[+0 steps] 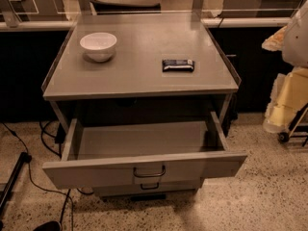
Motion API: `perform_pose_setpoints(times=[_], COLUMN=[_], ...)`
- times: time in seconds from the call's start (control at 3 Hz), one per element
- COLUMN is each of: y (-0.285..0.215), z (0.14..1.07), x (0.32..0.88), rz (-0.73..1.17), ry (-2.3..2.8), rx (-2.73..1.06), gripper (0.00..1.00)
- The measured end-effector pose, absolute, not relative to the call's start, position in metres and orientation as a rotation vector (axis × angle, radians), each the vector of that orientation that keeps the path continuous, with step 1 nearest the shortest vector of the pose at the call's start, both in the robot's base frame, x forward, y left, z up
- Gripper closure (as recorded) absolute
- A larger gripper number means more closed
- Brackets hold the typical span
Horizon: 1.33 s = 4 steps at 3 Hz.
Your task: Close top drawer
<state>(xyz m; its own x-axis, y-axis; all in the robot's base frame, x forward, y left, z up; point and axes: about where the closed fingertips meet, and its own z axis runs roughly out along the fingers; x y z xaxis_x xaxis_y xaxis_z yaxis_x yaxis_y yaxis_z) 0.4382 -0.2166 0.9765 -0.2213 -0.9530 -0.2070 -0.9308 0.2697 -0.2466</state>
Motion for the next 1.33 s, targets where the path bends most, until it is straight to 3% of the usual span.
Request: perform_pose_setpoints(times=[0.33, 1.33], y=[-0.217, -0.221], z=[0.976, 0.941], x=[0.438, 0.422], rz=[-0.099, -0.095], ry=[2.231, 2.284], rx=[-1.724, -1.648], gripper=[0.0, 0.63])
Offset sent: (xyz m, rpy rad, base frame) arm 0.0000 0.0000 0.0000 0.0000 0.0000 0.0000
